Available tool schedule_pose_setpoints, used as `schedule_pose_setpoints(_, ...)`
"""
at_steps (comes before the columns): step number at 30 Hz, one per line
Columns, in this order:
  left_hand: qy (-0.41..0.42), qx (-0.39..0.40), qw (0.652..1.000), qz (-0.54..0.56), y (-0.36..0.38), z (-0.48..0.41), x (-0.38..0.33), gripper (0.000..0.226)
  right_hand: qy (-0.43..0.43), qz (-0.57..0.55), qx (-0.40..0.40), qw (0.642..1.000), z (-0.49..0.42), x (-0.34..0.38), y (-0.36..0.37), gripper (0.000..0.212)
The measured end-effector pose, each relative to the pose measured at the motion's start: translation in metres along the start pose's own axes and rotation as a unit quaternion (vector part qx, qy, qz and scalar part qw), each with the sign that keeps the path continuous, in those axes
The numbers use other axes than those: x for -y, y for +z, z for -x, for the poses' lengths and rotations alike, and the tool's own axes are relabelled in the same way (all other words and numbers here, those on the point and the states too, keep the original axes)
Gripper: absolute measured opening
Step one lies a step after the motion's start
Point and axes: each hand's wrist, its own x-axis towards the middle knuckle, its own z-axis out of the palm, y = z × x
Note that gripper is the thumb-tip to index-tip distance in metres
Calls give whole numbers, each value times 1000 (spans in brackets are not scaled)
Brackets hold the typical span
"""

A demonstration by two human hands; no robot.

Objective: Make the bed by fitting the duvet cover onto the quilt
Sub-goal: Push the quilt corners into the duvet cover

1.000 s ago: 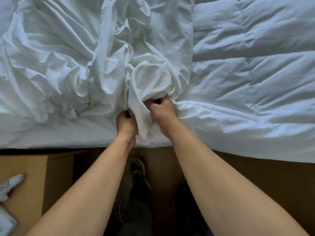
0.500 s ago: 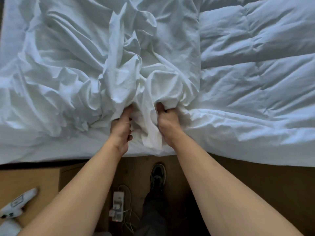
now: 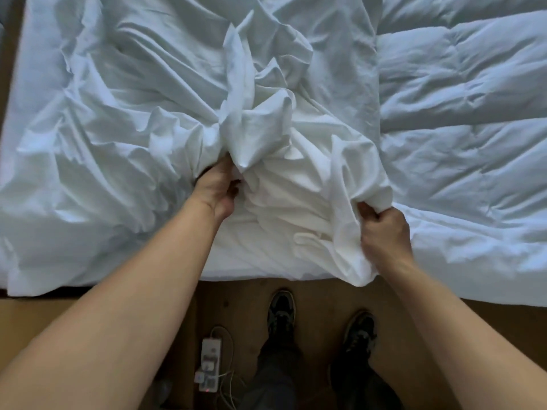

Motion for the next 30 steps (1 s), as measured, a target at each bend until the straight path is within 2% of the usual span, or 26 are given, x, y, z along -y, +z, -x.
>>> schedule_pose_setpoints(3,28,5,994,106,8,-3,-4,49,12,0,14,1000,4,-13,-9,32)
schedule_pose_setpoints(6,55,-24,979,193,1,-9,-11,50,44,4,18,999,3,-33,-27,34)
schedule_pose_setpoints(11,92,-146,967,187,-29,-13,-15,49,140,101,-90,981,-9,-92,-112,33)
schedule_pose_setpoints(14,91,-180,966,163,-37,-10,-2,51,201,138,-130,961,-16,-108,-156,46)
schedule_pose_setpoints(16,99,-231,955,156,-33,-5,15,48,191,137,-128,963,-24,-100,-158,37)
schedule_pose_setpoints(18,51,-255,959,111,-22,5,40,52,147,121,-95,977,-26,-81,-142,25)
schedule_pose_setpoints(19,-8,-222,969,106,-11,15,53,61,115,107,-73,985,-26,-72,-132,21)
schedule_pose_setpoints(21,-115,-105,981,117,18,37,82,87,50,78,-30,995,-27,-56,-112,18)
schedule_pose_setpoints(23,-148,-12,985,86,55,58,105,101,10,29,-1,1000,-26,-41,-97,12)
schedule_pose_setpoints(25,-154,39,983,94,96,71,119,91,-2,-64,32,997,-26,-33,-89,11)
schedule_pose_setpoints(27,-157,77,976,129,134,73,126,73,28,-154,92,983,-27,-35,-83,22)
schedule_pose_setpoints(29,-158,69,971,167,162,69,130,66,83,-177,161,967,-28,-41,-78,36)
schedule_pose_setpoints(30,-145,31,972,181,173,69,133,61,90,-170,178,965,-29,-48,-78,34)
